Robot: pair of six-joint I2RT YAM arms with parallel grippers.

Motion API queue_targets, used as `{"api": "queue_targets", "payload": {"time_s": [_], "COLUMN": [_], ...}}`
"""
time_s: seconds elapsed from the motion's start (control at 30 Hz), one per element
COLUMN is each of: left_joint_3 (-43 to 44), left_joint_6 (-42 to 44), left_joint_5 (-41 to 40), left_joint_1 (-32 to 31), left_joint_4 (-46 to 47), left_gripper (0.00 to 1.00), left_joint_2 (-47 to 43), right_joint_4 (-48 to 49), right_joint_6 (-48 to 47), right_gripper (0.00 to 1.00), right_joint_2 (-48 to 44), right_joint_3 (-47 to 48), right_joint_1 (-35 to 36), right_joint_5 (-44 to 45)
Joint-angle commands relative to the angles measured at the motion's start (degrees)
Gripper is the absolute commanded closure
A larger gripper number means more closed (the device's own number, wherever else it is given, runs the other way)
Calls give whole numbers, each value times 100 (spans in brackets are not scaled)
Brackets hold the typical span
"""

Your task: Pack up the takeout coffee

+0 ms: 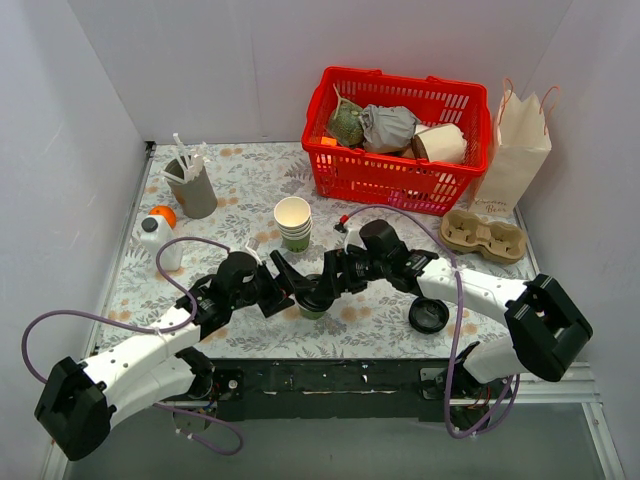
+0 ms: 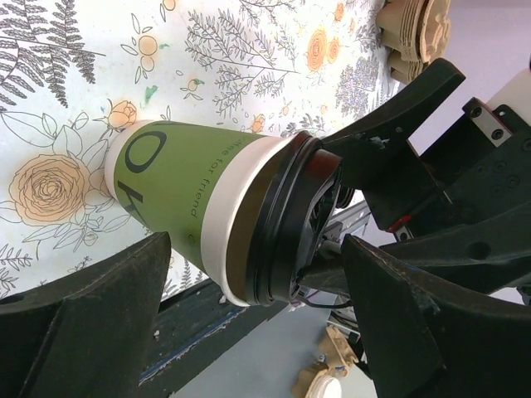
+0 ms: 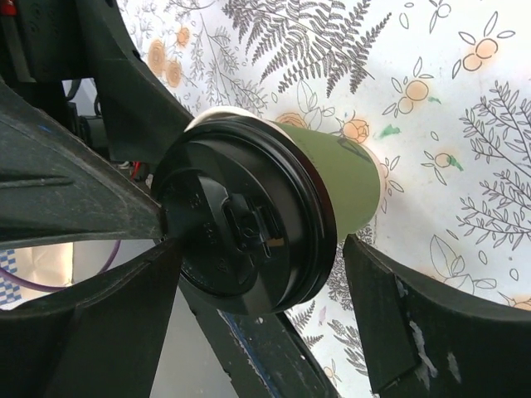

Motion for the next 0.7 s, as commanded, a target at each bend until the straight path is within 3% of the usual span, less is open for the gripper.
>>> {"api": "queue_targets", "payload": {"time_s": [0.0, 0.27, 0.67], "left_joint_3": [-116, -134, -160], "left_joint_6": [-36, -36, -27], "left_joint_5": [22, -118, -233], "left_joint_1": [20, 20, 28], "left_joint_4": [6, -73, -178], "left_gripper": [18, 32, 35], "left_joint_2": [-169, -266, -336], "right_joint_4": [-104, -411, -1185], "right_joint_6": [-330, -366, -515], "right_gripper": [16, 21, 15], "right_joint_2": [-18, -158, -483], "right_joint_3": [299, 422, 686], "right_joint_1": [126, 258, 258], "right_joint_5": [228, 281, 739]}}
